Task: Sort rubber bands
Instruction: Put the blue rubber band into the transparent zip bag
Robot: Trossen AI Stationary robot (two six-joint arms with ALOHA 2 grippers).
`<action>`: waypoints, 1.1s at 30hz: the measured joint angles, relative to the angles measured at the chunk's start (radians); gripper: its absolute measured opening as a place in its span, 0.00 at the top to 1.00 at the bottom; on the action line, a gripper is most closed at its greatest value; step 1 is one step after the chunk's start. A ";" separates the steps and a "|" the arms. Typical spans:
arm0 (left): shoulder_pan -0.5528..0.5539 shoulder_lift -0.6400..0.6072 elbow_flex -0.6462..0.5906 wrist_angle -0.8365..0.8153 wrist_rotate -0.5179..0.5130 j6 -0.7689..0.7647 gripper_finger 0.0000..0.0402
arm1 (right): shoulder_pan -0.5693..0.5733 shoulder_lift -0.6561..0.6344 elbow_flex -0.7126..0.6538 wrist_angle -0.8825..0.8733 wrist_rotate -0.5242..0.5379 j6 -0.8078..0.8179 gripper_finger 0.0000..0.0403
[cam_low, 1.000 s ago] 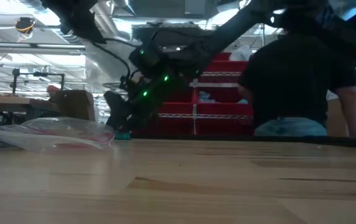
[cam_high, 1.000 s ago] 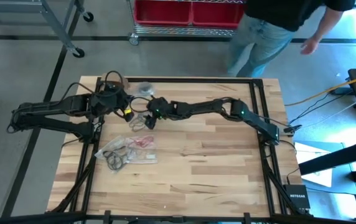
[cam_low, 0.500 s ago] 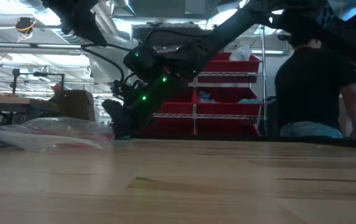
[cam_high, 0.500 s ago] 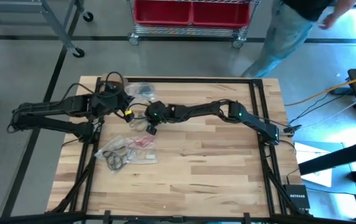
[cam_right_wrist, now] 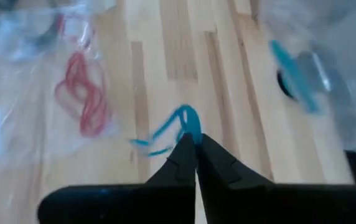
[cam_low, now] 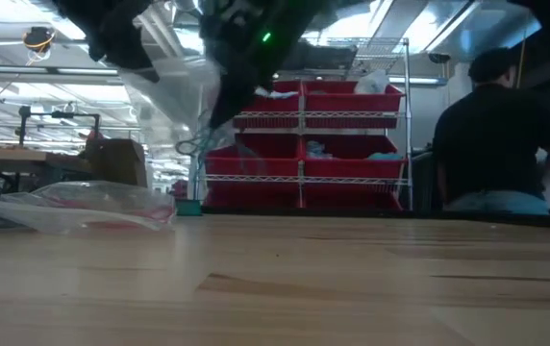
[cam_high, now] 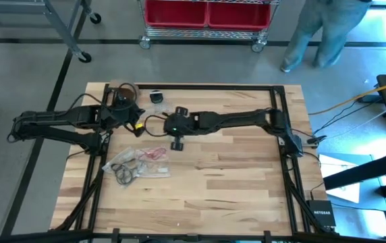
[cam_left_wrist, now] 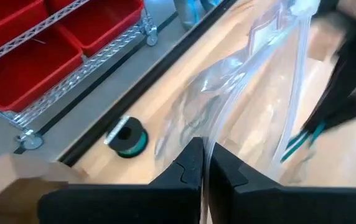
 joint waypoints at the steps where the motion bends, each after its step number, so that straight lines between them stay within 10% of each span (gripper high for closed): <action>1: -0.008 0.000 -0.006 0.005 0.005 -0.009 1.00 | 0.008 -0.020 0.000 -0.041 0.007 0.000 1.00; 9: -0.078 0.005 -0.048 0.080 0.024 -0.067 1.00 | 0.061 -0.223 -0.243 -0.131 0.042 0.089 1.00; 24: -0.154 0.294 -0.094 0.435 0.101 -0.056 1.00 | 0.116 -0.529 -0.938 0.230 -0.098 0.526 0.99; 33: -0.152 0.497 -0.094 0.569 0.067 -0.049 1.00 | 0.120 -0.530 -1.023 0.262 -0.098 0.594 0.71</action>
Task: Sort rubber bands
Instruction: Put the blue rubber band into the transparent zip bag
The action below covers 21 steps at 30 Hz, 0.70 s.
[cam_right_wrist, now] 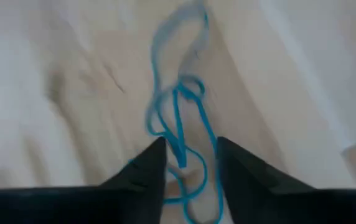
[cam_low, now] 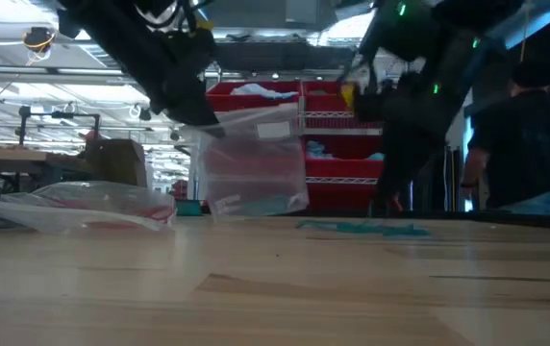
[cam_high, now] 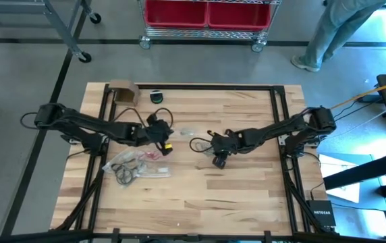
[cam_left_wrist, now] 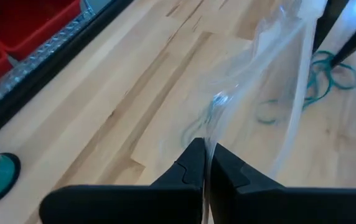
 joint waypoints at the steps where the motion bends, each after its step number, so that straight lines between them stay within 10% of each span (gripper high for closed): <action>1: 0.000 0.010 0.000 0.009 -0.012 0.009 1.00 | 0.006 -0.024 0.000 -0.007 -0.001 -0.019 0.67; 11: 0.005 0.025 0.001 0.085 -0.120 0.158 1.00 | 0.076 -0.172 0.000 -0.119 0.040 -0.199 0.51; 21: 0.006 0.025 0.002 0.101 -0.114 0.178 1.00 | 0.071 0.059 -0.024 0.295 0.185 -0.236 0.52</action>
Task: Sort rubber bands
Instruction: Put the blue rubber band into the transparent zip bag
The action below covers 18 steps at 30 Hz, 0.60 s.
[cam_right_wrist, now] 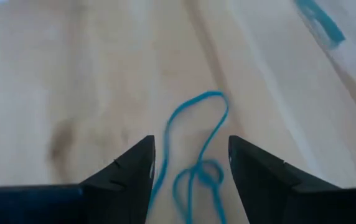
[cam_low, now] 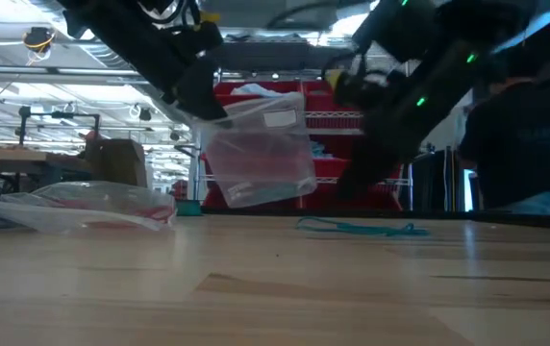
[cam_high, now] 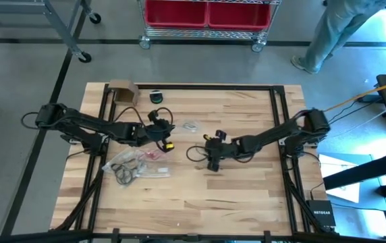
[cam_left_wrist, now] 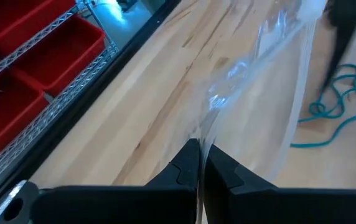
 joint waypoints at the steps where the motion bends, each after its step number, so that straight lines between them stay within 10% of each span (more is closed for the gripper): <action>1: 0.000 0.000 0.000 0.001 0.008 0.000 1.00 | -0.009 0.025 0.000 0.031 0.008 0.012 0.52; 18: 0.000 0.000 0.000 0.001 0.025 -0.006 1.00 | -0.058 0.178 0.005 0.217 -0.180 0.035 0.52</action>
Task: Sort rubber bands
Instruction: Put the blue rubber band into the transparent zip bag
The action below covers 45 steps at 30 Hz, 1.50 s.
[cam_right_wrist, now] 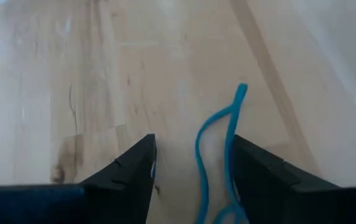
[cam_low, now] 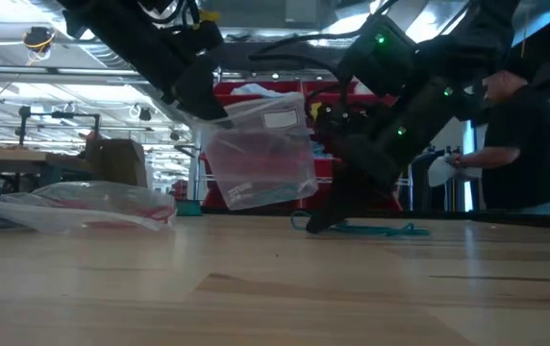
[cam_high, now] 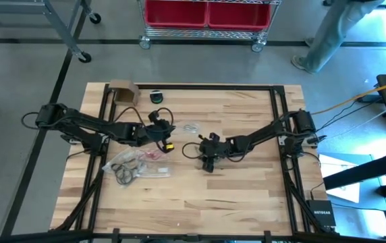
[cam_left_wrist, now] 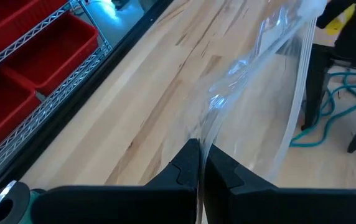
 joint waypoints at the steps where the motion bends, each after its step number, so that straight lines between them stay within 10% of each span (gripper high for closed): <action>1: 0.000 0.000 0.000 -0.001 0.000 0.003 1.00 | 0.000 0.006 0.001 0.004 0.017 -0.021 0.53; 15: -0.005 0.000 0.000 -0.004 0.011 -0.001 1.00 | -0.003 0.033 -0.003 0.089 0.030 0.028 0.98; 33: -0.011 0.000 0.000 -0.003 0.011 -0.026 1.00 | -0.003 -0.338 0.019 0.142 0.002 -0.130 0.99; 45: -0.011 0.000 0.000 0.000 0.017 -0.083 1.00 | -0.010 -0.348 0.214 0.153 0.086 -0.399 0.99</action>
